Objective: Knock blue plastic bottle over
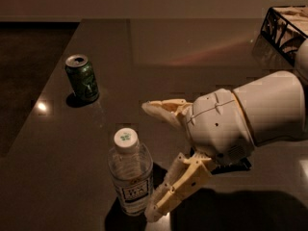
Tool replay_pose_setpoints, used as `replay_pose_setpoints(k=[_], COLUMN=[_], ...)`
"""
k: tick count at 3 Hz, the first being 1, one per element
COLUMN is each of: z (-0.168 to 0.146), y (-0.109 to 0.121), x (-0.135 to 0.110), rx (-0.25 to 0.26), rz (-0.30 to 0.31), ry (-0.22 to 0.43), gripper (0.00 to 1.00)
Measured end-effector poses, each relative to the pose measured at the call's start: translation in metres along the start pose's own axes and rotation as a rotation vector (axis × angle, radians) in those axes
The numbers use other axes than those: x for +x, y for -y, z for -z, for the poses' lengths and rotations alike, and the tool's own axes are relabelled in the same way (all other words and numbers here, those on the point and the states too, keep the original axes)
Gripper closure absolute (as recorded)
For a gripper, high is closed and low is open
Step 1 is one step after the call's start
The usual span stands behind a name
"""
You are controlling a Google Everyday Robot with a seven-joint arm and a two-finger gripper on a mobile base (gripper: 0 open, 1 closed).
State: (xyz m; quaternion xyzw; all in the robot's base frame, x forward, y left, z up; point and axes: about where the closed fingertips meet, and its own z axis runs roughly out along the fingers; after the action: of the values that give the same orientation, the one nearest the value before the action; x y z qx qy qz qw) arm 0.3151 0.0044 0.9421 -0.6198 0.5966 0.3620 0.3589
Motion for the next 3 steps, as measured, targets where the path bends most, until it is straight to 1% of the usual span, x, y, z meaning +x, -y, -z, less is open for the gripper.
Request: replay_pose_setpoints(k=[1,2,3], z=[-0.018,-0.034,-0.043], y=[-0.006,-0.01,-0.014], x=[-0.007,-0.005,-0.006], rx=[-0.021,-0.028,-0.038], rz=[0.001,-0.001,0.002], ry=[0.011,0.0,-0.002], gripper=[0.0,0.2,0.43])
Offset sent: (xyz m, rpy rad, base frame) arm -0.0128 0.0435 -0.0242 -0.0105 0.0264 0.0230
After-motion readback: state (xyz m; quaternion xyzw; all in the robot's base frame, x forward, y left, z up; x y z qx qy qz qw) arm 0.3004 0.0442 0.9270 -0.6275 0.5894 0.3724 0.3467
